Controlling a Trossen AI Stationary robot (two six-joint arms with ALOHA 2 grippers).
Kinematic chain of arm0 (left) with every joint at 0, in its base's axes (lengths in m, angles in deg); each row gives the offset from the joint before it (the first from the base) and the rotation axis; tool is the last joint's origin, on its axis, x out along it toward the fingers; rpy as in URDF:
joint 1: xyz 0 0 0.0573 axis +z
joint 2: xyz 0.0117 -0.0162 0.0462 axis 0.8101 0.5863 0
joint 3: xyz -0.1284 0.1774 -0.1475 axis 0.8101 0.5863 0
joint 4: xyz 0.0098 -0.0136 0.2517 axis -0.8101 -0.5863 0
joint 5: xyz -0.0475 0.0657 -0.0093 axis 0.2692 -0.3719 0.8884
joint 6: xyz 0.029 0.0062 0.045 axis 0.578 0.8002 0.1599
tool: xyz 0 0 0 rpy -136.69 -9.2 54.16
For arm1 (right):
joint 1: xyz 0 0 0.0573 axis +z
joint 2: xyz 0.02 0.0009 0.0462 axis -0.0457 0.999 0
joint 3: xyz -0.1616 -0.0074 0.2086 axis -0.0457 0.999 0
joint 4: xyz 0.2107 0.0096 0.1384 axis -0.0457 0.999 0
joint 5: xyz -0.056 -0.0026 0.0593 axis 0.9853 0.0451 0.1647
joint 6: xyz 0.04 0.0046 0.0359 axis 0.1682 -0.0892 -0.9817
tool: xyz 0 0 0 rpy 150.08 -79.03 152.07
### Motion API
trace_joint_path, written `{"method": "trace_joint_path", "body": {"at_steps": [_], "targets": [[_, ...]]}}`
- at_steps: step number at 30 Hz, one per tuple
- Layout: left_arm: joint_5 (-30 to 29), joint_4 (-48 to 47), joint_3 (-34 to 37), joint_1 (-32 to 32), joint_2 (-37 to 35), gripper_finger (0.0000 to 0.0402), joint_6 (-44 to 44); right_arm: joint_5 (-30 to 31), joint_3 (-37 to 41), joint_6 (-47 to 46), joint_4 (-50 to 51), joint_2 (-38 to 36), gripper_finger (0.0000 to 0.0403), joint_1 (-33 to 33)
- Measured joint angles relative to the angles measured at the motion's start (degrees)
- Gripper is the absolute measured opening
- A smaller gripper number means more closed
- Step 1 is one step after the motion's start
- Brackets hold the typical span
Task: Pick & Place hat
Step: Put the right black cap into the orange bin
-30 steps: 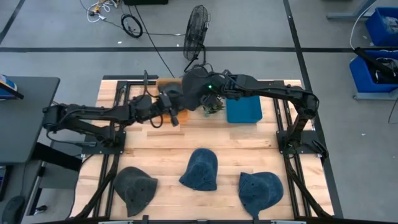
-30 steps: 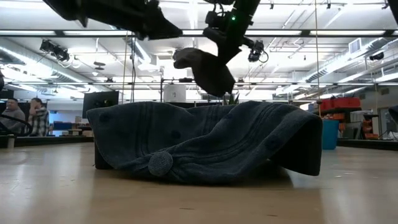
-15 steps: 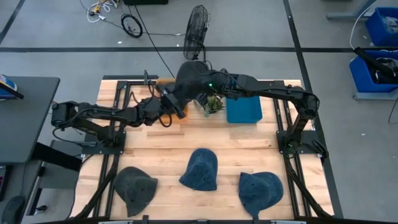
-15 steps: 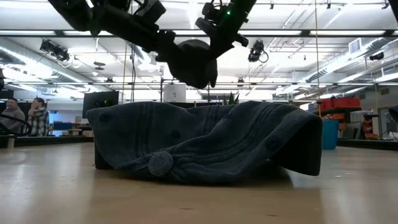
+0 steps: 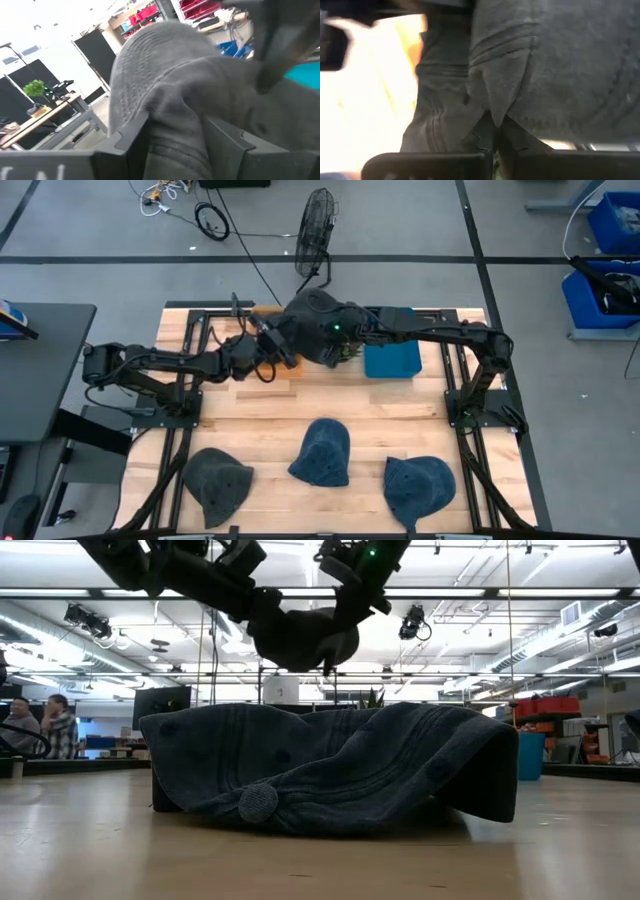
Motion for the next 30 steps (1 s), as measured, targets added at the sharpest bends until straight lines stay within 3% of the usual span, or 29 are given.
{"method": "trace_joint_path", "body": {"at_steps": [4,10,16,24,30], "targets": [[0.17,-1.2,0.0,1.75,0.13,0.0124,1.17,-0.26,0.0,1.83,-0.94,0.0,0.0009,1.49],[0.91,-1.82,0.0,3.17,0.13,0.0014,0.9,0.48,0.0,4.14,-1.17,0.0,0.0009,2.18],[1.47,-2.0,0.0,2.47,0.15,0.0006,0.7,3.03,0.0,3.8,0.59,-0.01,0.0022,1.42],[0.99,-2.07,0.0,2.5,0.17,0.0006,-4.71,6.41,0.0,5.5,0.47,-0.01,0.0093,0.85],[-8.0,-7.96,0.02,2.58,0.11,0.0005,-10.12,8.01,0.02,6.77,2.82,-0.61,0.014,0.72]]}}
